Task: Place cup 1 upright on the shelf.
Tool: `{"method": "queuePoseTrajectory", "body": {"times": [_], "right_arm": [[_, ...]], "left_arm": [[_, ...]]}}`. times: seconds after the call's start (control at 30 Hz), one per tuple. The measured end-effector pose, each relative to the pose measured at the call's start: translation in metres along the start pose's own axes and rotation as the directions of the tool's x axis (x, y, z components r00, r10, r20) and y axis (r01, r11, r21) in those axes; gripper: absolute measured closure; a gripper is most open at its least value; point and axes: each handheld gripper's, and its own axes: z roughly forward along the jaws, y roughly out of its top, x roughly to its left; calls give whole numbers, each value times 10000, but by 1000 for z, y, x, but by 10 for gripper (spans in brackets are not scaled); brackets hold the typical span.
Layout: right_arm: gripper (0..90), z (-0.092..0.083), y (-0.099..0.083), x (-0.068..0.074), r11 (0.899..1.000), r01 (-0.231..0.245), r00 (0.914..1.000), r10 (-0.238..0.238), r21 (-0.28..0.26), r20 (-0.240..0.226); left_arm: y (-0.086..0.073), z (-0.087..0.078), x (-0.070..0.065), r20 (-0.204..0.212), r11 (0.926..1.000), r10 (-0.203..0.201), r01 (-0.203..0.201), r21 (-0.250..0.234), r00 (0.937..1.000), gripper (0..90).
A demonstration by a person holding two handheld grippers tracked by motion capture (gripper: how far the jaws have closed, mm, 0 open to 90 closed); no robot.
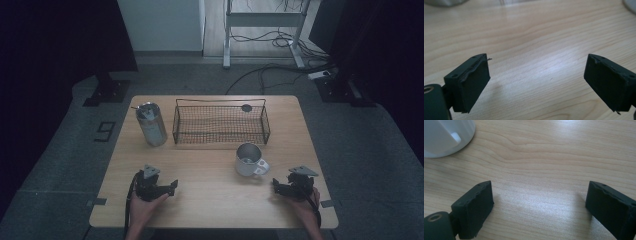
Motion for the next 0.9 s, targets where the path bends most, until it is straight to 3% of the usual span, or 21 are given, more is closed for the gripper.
{"method": "queuePoseTrajectory", "body": {"times": [0.33, 0.43, 0.6, 0.9], "right_arm": [[93, 0, 1, 0, 10000, -64, 9999, 64, -39, 80], [103, 0, 0, 0, 9999, -99, 9999, 100, -61, 88], [126, -2, -1, -1, 9997, -194, 9996, 196, -129, 187], [126, -2, -2, -1, 9997, -233, 9994, 236, -115, 240]], "left_arm": [[13, -7, 5, 110, 9994, 215, -212, -268, 9997, 67], [18, -8, 12, 78, 9989, 9, -6, -466, 10000, 73], [25, -10, 19, -382, 9948, -201, 162, -1002, 9991, 144], [38, -17, 34, -405, 9919, -701, 653, -1092, 9967, 144]]}}
